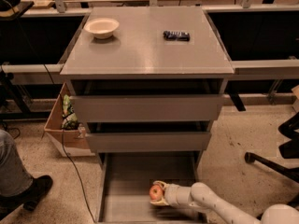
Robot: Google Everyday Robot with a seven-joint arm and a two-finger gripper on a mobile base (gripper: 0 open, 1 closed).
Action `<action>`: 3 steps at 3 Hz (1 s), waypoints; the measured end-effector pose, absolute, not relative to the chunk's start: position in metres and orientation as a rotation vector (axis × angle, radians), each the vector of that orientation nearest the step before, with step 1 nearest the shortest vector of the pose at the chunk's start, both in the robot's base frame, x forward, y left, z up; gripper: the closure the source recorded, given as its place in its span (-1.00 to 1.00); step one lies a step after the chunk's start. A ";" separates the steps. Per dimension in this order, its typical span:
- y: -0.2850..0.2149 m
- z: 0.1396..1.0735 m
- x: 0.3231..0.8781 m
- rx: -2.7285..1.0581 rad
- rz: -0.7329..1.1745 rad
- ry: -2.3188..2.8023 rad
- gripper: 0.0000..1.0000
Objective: Place apple into bottom drawer
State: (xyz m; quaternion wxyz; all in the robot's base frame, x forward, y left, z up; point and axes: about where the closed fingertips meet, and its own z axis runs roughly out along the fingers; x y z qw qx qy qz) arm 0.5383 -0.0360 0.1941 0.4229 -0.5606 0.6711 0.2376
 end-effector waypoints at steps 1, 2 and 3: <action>-0.048 0.176 0.547 -1.304 0.617 1.692 0.62; -0.060 0.155 0.551 -1.223 0.641 1.708 0.00; -0.065 0.145 0.553 -1.193 0.650 1.719 -0.46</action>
Offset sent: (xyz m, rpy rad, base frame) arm 0.0189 -0.0402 -0.0551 0.1490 0.0396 -0.1548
